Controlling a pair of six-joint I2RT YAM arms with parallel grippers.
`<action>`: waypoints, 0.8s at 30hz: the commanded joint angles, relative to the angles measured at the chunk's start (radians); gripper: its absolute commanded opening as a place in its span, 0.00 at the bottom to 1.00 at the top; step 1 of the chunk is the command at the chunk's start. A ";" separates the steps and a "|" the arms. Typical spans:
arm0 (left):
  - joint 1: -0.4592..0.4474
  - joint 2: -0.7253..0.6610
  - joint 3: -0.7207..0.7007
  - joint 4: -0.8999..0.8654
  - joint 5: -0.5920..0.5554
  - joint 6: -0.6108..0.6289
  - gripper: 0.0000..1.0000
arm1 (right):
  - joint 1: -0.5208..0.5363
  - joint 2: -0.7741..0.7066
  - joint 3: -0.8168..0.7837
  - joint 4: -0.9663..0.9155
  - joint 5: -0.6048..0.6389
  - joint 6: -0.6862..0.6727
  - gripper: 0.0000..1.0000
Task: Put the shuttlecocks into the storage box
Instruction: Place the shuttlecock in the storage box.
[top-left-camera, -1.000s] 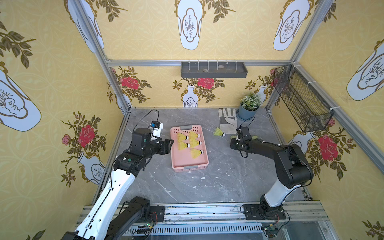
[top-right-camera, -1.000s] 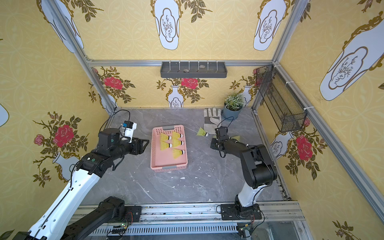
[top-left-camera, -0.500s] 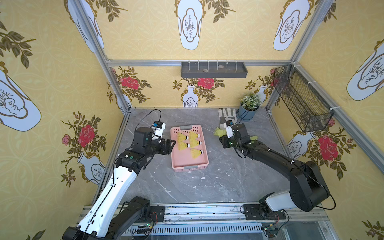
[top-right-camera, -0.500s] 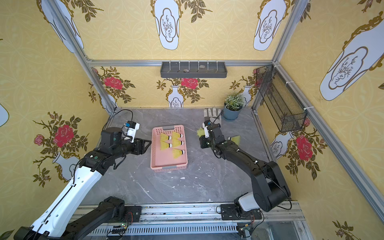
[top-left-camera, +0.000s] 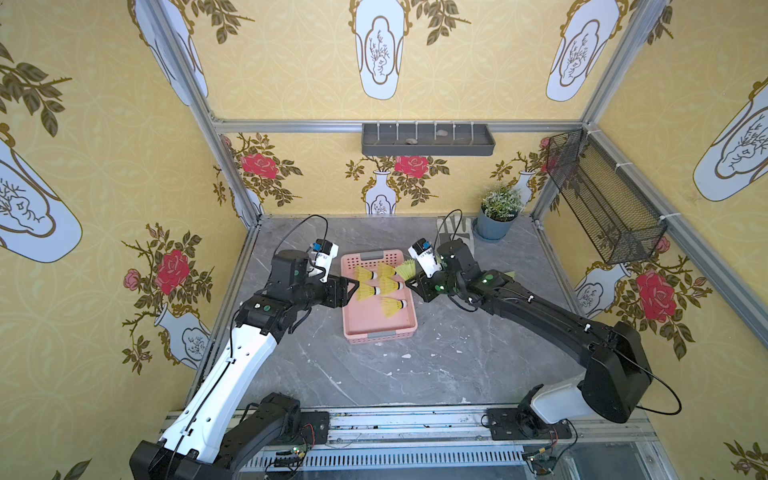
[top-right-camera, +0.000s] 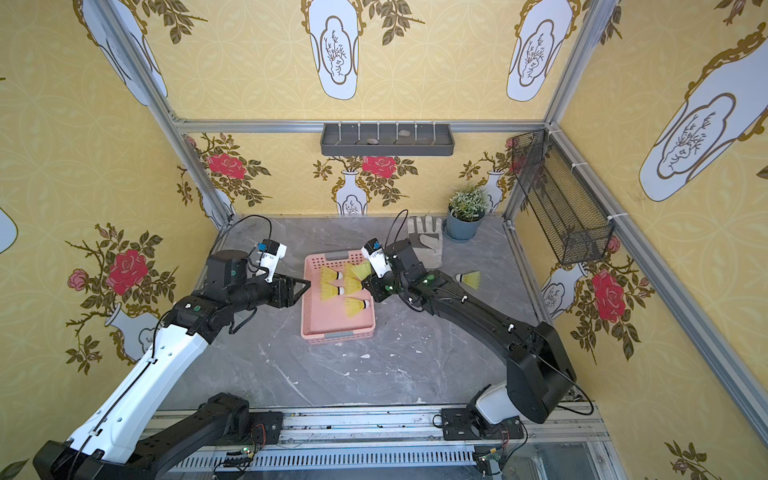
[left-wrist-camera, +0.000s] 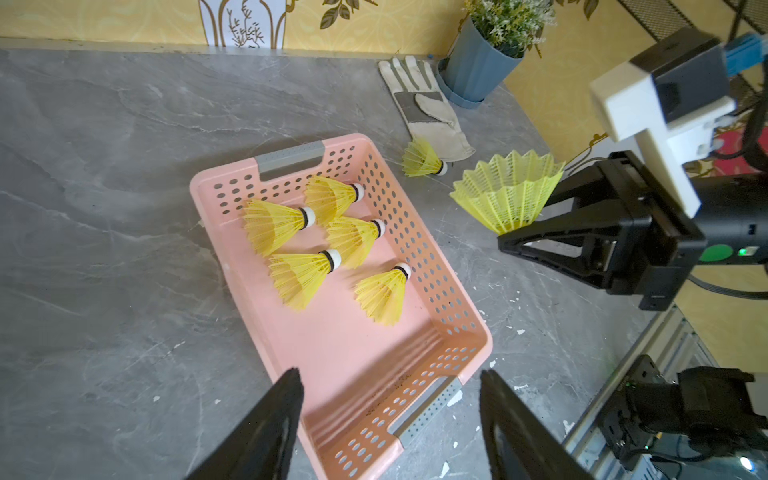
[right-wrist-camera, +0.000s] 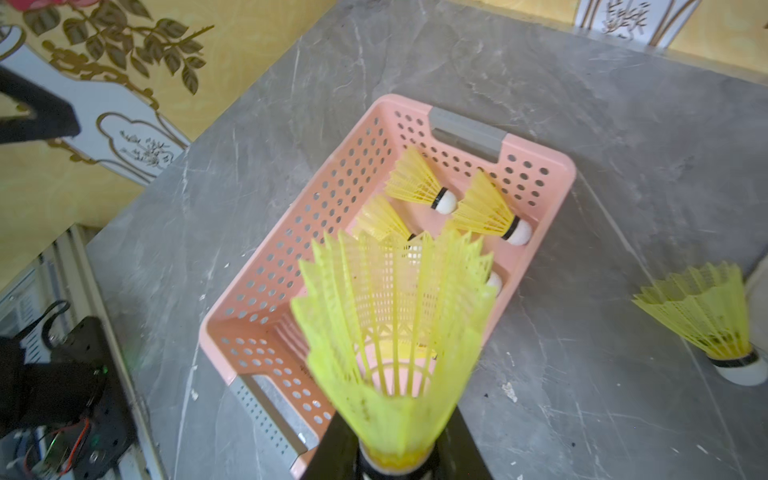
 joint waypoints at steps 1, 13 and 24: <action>0.000 0.017 0.012 0.050 0.106 -0.011 0.69 | 0.014 0.009 0.032 -0.072 -0.067 -0.040 0.20; -0.004 0.102 0.041 0.183 0.421 -0.004 0.67 | 0.045 0.031 0.088 -0.150 -0.181 -0.069 0.21; -0.034 0.178 0.062 0.221 0.490 0.034 0.60 | 0.051 0.005 0.094 -0.159 -0.252 -0.070 0.21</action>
